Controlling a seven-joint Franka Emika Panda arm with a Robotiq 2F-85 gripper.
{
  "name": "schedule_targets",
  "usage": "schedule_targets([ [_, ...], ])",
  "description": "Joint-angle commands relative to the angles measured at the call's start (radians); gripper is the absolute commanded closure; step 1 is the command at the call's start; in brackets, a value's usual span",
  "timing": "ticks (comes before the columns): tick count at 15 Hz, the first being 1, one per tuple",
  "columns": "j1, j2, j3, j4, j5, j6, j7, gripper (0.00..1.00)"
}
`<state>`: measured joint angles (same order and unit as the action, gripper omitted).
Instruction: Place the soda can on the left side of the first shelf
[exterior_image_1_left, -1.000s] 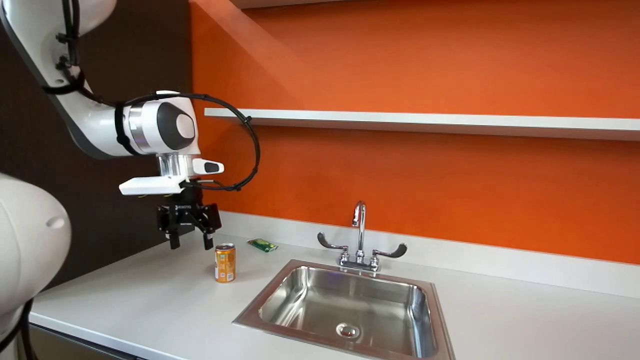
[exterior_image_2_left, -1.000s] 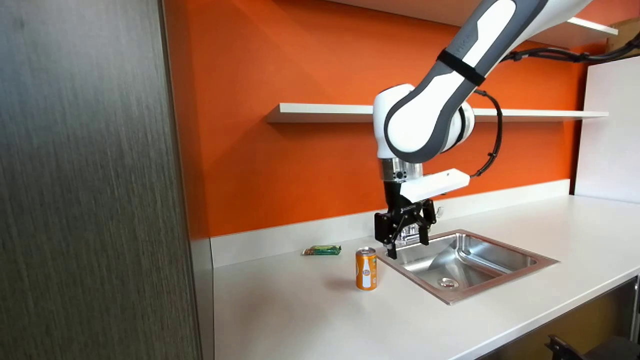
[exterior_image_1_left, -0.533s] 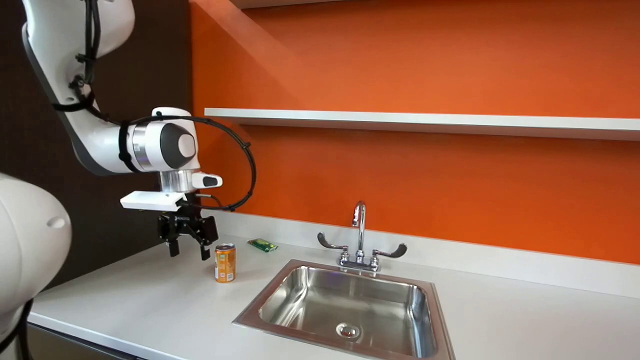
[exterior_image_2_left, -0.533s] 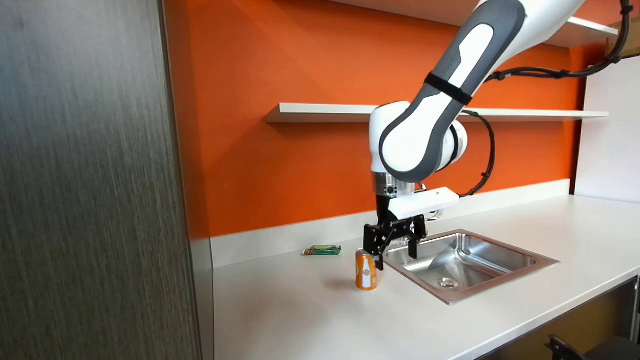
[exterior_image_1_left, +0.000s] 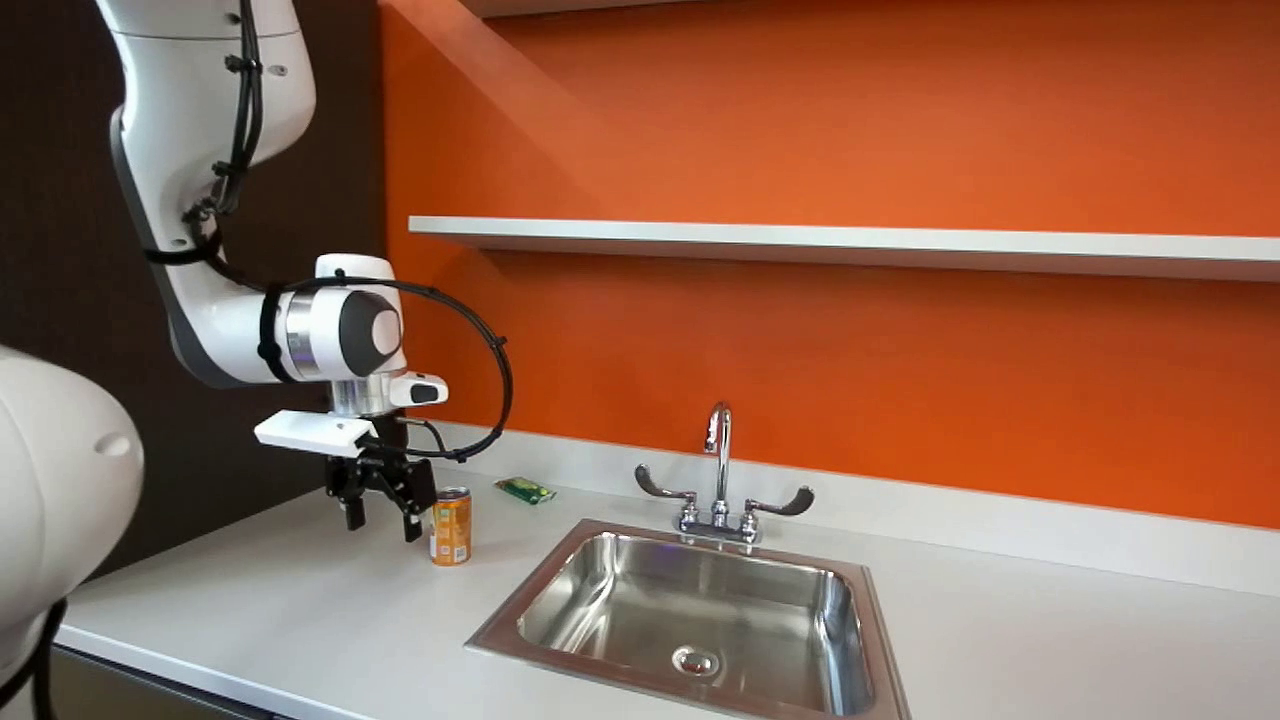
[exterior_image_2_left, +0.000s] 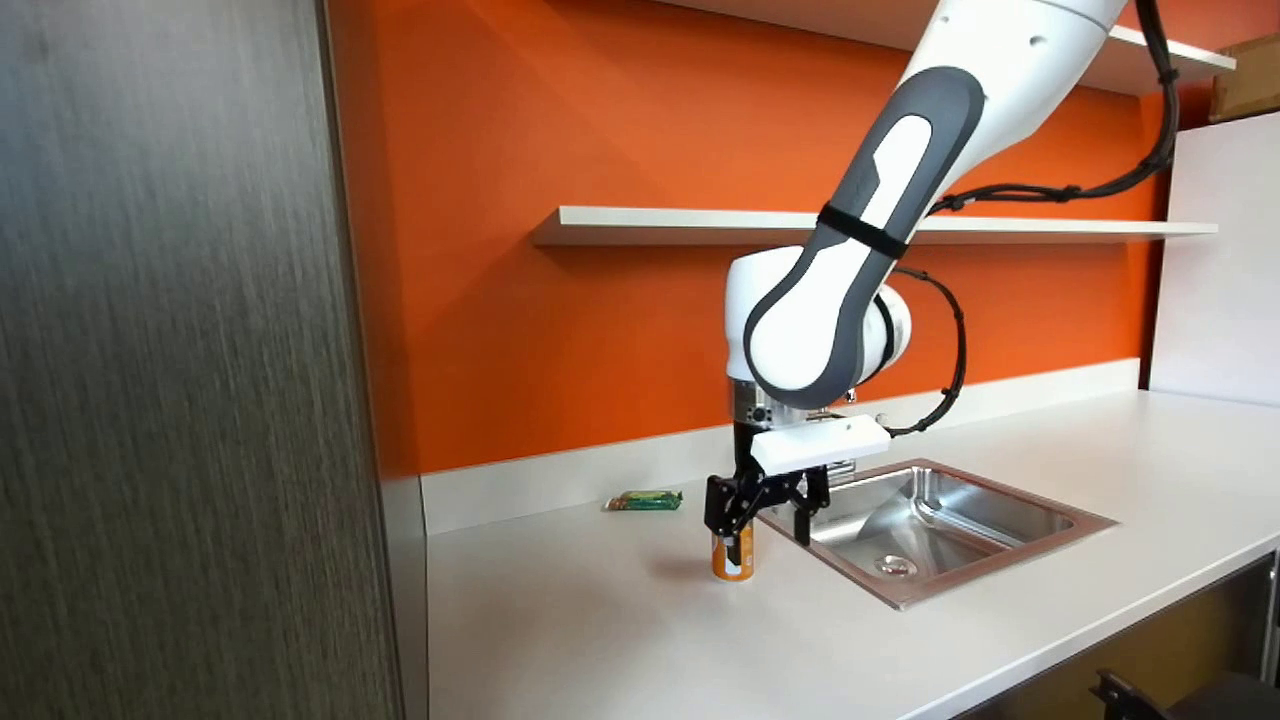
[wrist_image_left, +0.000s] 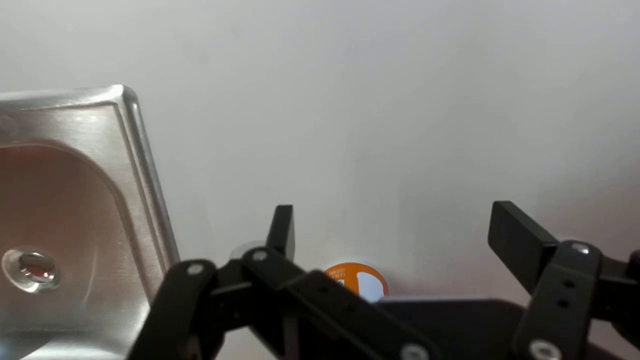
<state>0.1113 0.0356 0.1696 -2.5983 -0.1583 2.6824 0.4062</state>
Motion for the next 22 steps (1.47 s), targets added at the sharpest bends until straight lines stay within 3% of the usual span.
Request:
schedule_targets([
  [1, 0.02, 0.067, -0.033, 0.051, -0.06, 0.04, 0.08, 0.0],
  [8, 0.073, 0.144, -0.132, 0.106, -0.178, 0.088, 0.193, 0.0],
  [16, 0.132, 0.183, -0.205, 0.124, -0.176, 0.169, 0.238, 0.0],
  [22, 0.17, 0.193, -0.267, 0.13, -0.273, 0.233, 0.351, 0.0],
])
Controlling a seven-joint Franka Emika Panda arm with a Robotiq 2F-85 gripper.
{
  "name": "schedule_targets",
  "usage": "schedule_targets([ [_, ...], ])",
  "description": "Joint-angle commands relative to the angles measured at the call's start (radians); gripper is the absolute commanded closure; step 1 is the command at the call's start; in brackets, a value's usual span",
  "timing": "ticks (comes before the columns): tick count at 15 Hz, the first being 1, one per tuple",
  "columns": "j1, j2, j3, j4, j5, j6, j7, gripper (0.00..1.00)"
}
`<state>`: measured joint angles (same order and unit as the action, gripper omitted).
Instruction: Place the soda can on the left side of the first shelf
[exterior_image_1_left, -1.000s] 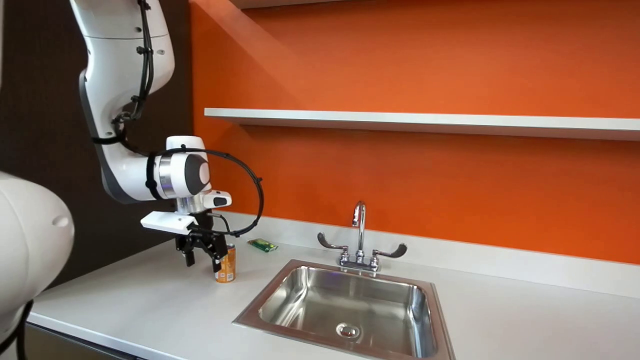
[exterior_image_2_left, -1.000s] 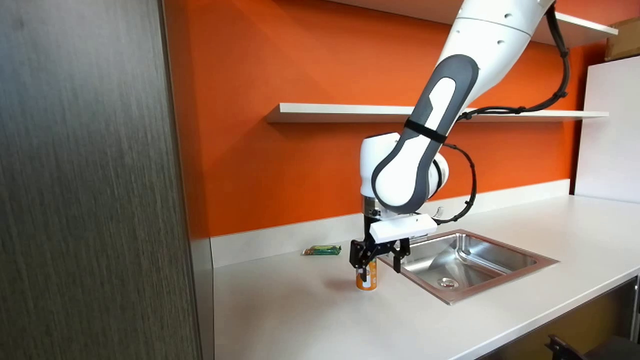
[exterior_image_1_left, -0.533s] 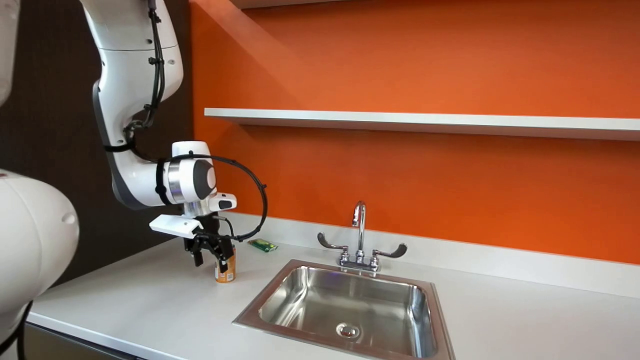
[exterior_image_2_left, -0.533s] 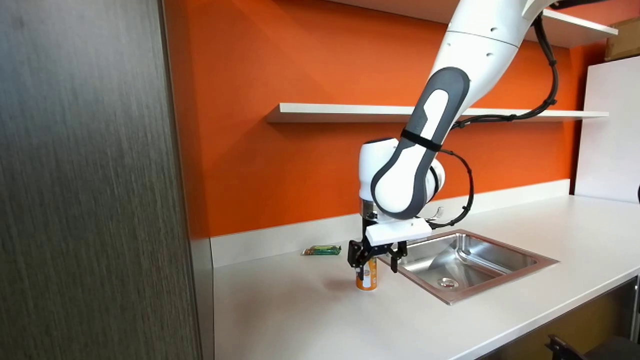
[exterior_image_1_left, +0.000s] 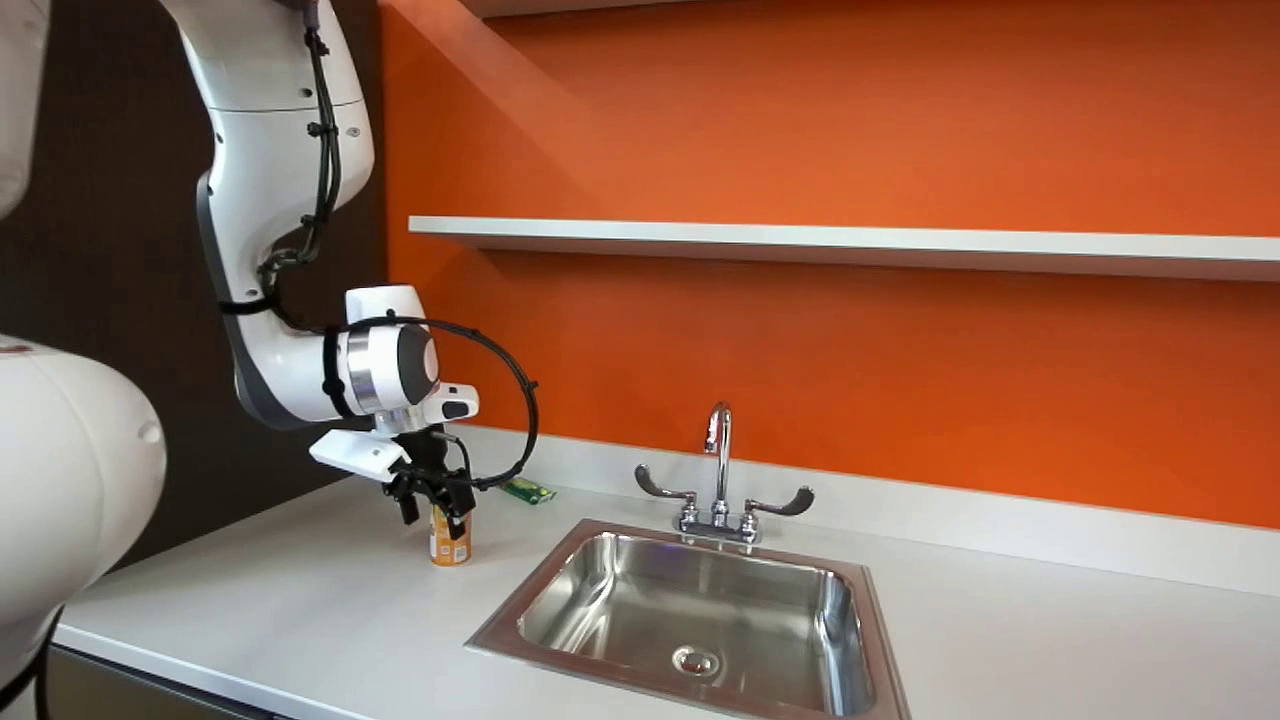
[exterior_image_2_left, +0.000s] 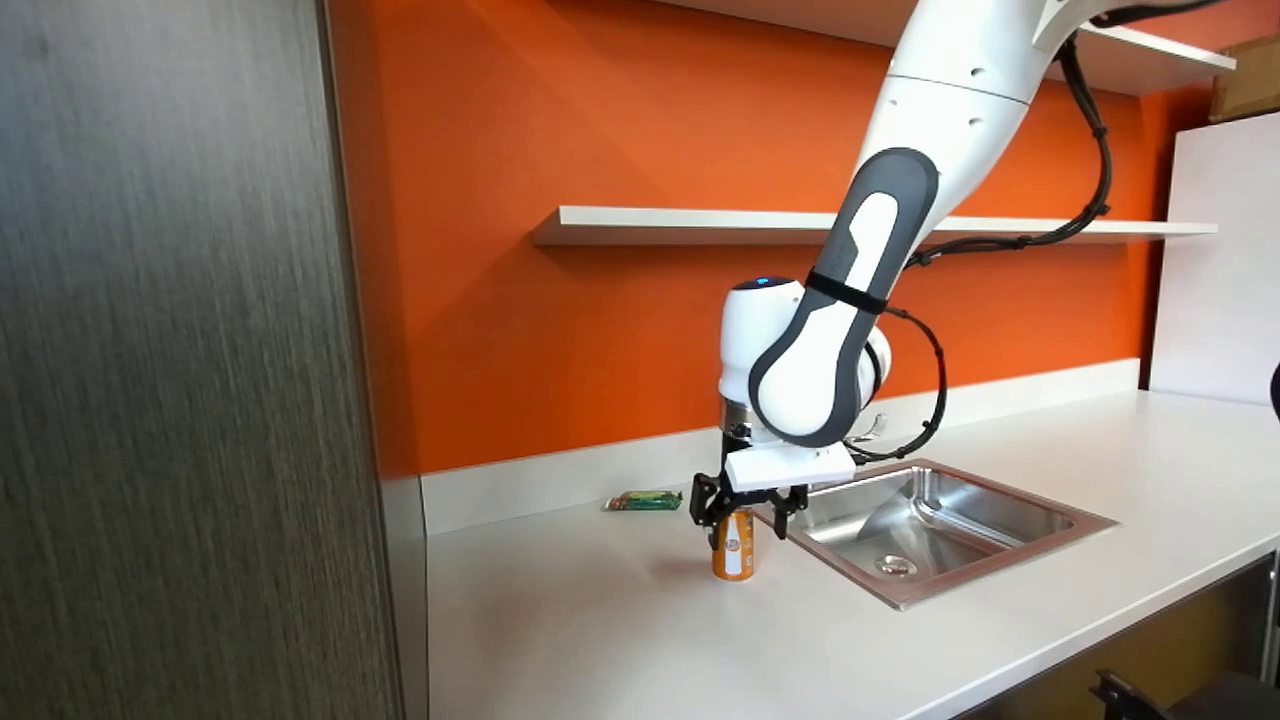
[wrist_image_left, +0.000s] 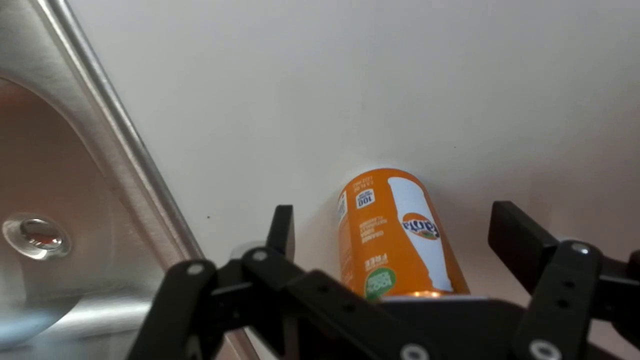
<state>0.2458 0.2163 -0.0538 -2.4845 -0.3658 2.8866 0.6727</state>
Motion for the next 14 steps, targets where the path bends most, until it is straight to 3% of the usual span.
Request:
schedule_targets([
  [1, 0.048, 0.013, -0.062, 0.019, -0.092, 0.037, 0.112, 0.0],
  [5, 0.084, 0.017, -0.109, 0.028, -0.159, 0.054, 0.192, 0.0],
  [14, 0.141, 0.03, -0.164, 0.038, -0.195, 0.089, 0.272, 0.0],
])
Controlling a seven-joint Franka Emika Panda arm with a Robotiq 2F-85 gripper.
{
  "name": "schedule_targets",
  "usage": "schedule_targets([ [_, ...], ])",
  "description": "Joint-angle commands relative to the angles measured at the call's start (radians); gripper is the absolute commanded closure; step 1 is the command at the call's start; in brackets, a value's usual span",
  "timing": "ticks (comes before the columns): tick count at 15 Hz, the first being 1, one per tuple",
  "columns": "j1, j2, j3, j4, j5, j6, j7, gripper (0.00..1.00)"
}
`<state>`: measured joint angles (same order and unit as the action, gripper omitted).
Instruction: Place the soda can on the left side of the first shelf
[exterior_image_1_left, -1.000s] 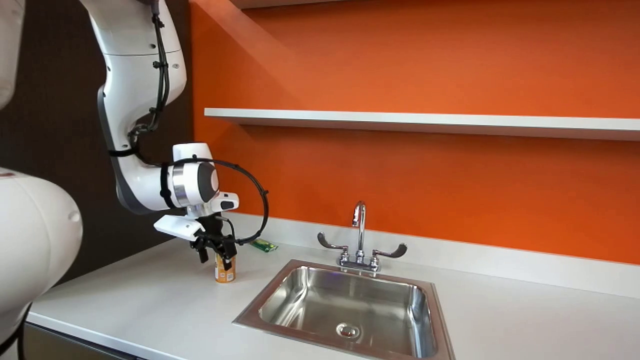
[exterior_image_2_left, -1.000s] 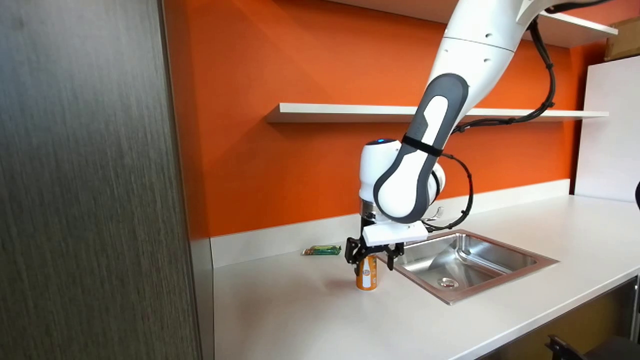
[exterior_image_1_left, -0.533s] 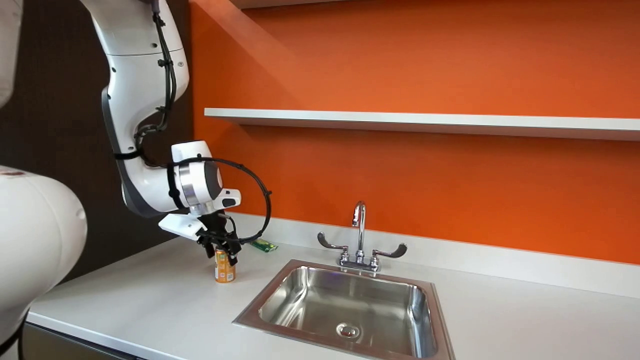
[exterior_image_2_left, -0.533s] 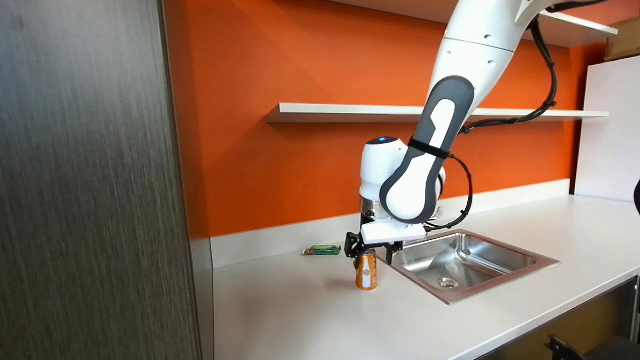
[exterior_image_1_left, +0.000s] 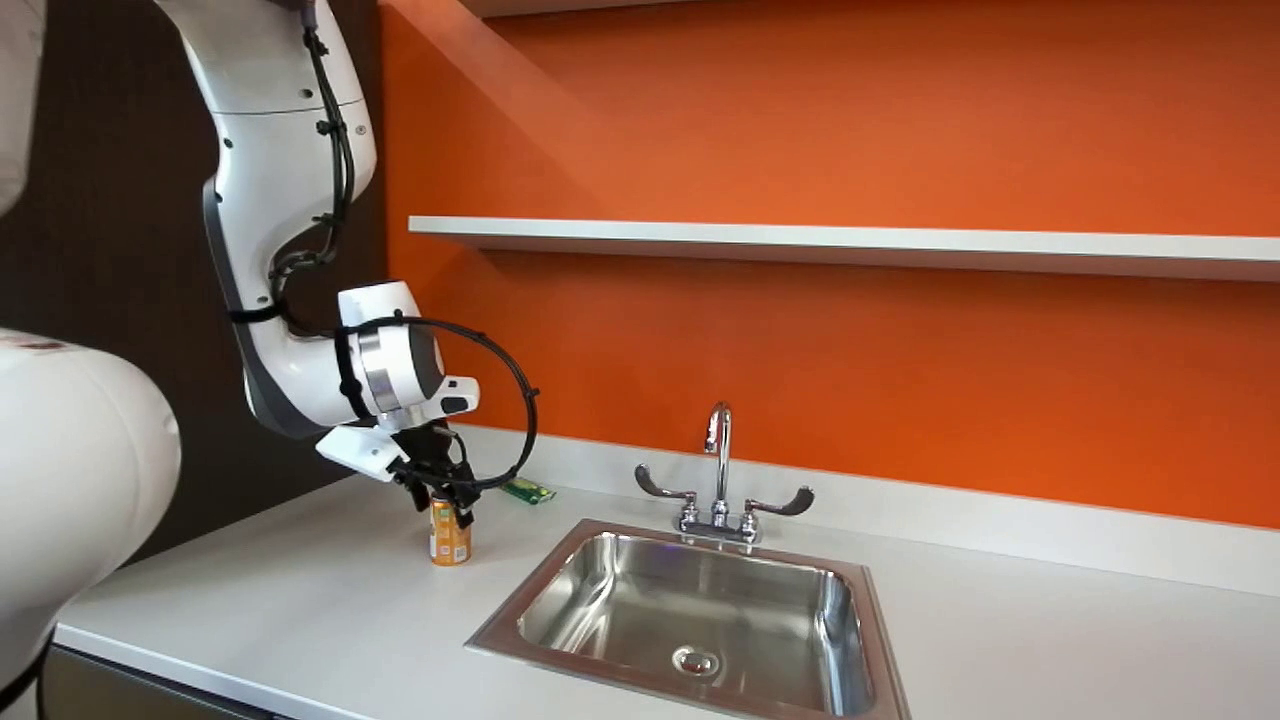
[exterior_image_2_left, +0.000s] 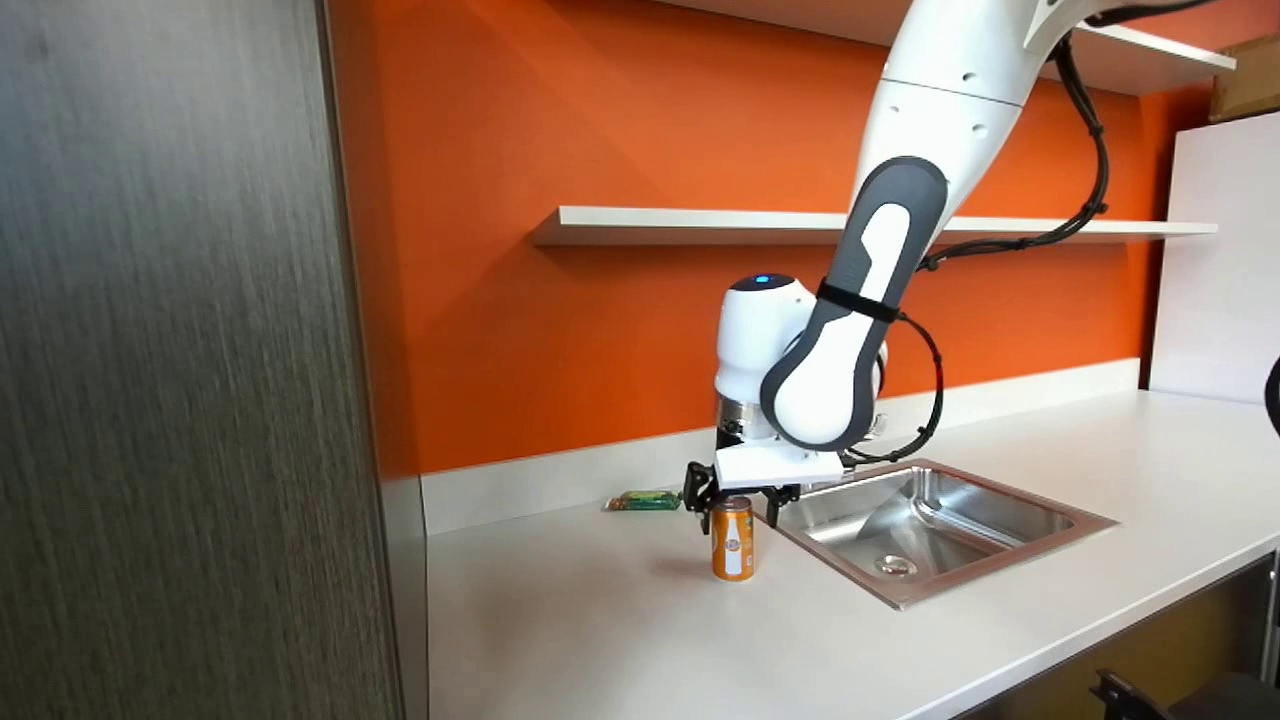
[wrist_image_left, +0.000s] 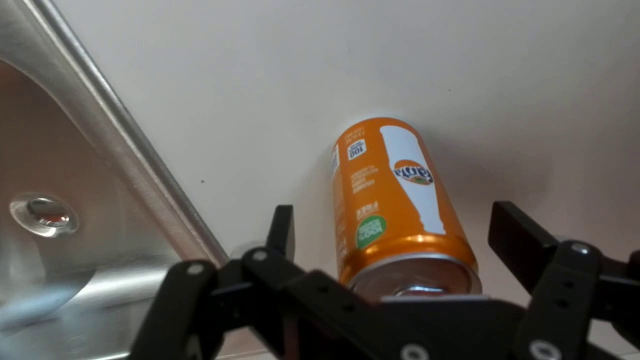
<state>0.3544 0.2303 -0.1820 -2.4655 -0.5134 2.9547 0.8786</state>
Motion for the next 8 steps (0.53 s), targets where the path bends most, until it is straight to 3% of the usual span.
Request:
schedule_targets([
  [1, 0.041, 0.019, -0.046, 0.023, -0.056, 0.023, 0.076, 0.0],
  [8, 0.093, 0.033, -0.102, 0.037, -0.091, 0.032, 0.126, 0.0],
])
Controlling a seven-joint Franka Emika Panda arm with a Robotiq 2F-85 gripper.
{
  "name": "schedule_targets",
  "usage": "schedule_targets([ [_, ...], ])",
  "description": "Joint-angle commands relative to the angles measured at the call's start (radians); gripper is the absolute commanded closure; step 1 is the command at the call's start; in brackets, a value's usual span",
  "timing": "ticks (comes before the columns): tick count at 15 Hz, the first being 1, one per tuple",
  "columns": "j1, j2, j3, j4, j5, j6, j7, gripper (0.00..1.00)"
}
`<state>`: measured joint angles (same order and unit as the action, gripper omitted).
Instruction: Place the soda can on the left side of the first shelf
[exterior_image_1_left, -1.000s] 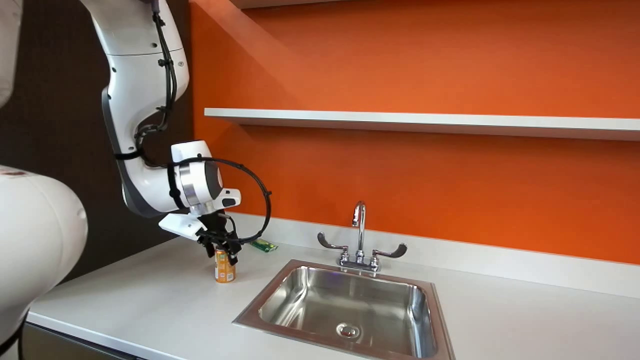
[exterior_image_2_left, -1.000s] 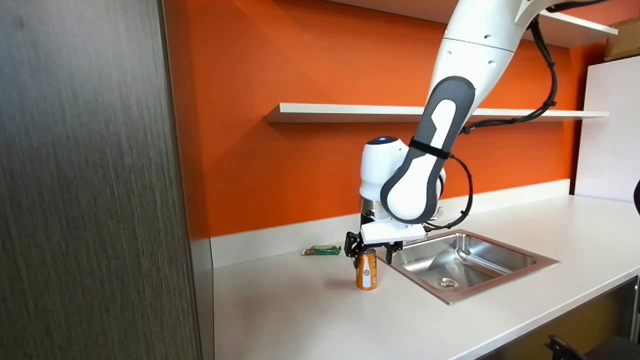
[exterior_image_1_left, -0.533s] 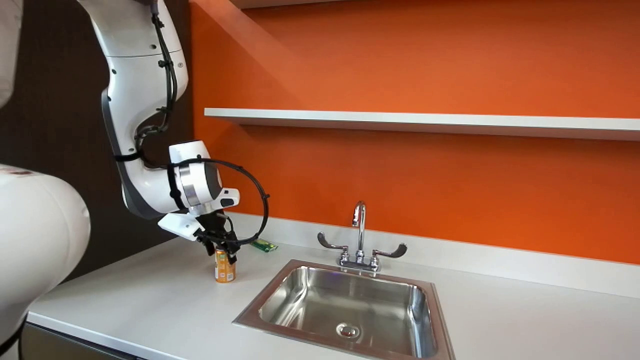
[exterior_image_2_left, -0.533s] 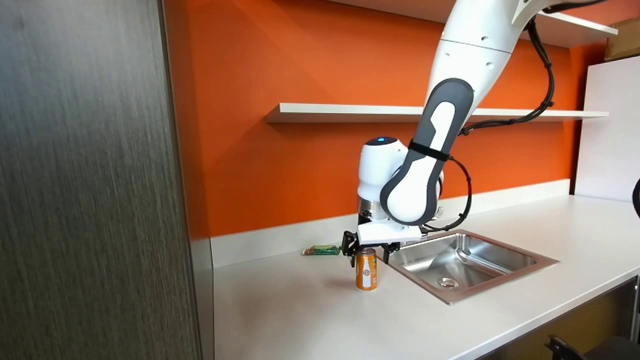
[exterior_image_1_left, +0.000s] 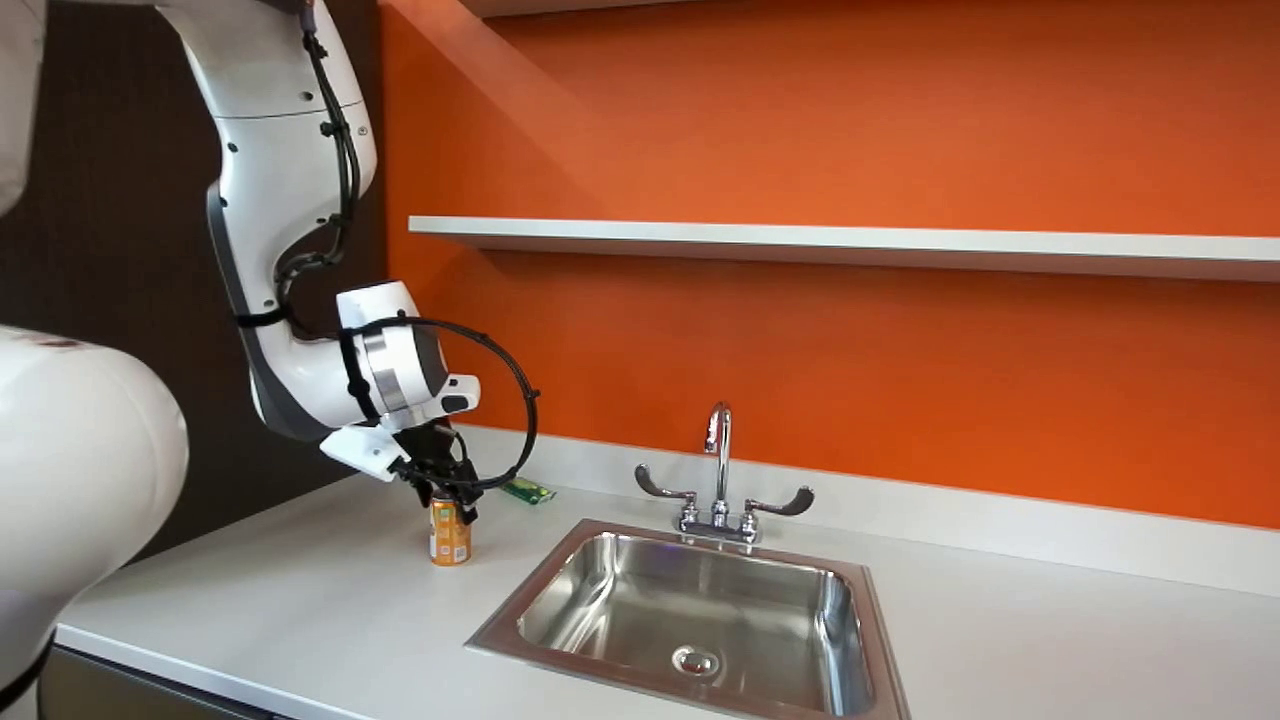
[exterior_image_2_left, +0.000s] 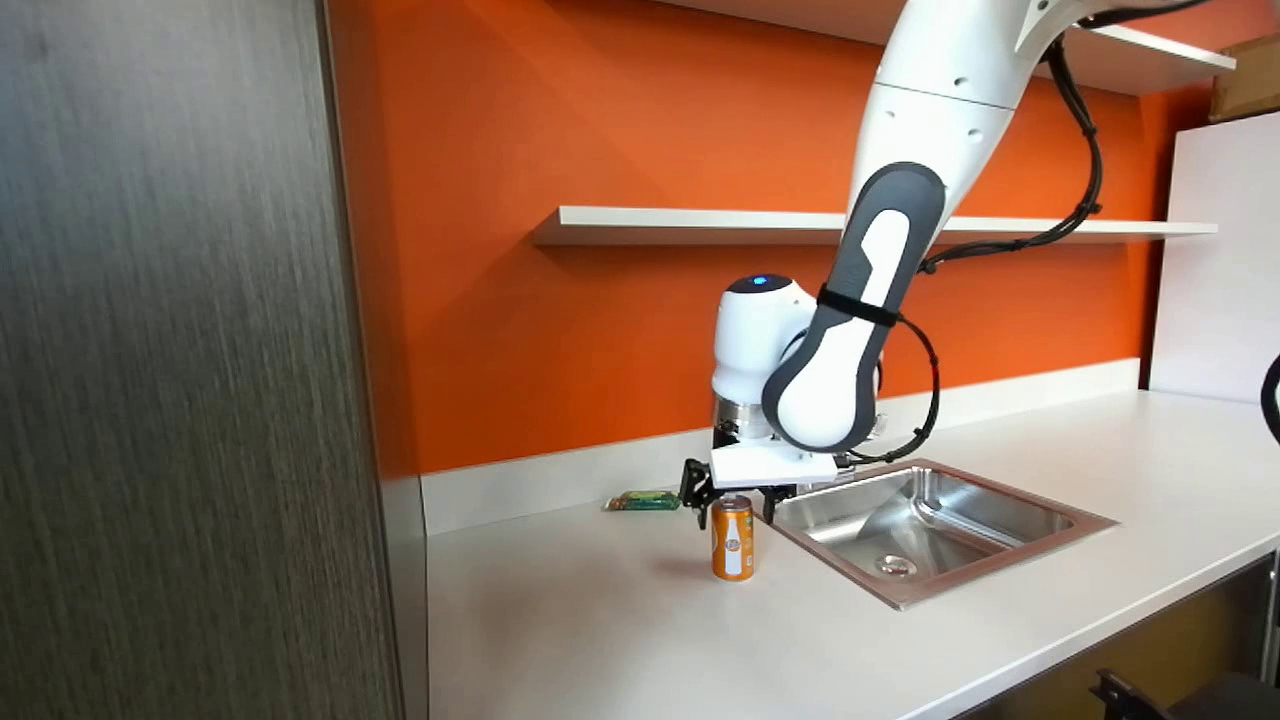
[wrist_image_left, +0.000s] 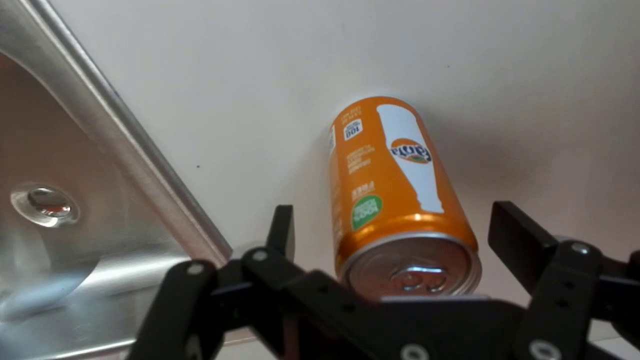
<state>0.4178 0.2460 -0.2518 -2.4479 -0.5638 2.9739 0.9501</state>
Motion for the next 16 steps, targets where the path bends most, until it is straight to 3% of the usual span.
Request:
schedule_targets([
  [1, 0.036, 0.019, -0.038, 0.02, -0.04, 0.013, 0.057, 0.0],
  [2, 0.043, 0.022, -0.045, 0.022, -0.043, 0.015, 0.062, 0.06],
  [3, 0.048, 0.024, -0.05, 0.022, -0.043, 0.018, 0.064, 0.28],
  [5, 0.058, 0.029, -0.06, 0.024, -0.042, 0.021, 0.066, 0.33],
  [9, 0.071, 0.04, -0.072, 0.029, -0.034, 0.028, 0.068, 0.62],
  [16, 0.064, -0.028, -0.055, 0.015, 0.009, -0.075, 0.017, 0.62],
])
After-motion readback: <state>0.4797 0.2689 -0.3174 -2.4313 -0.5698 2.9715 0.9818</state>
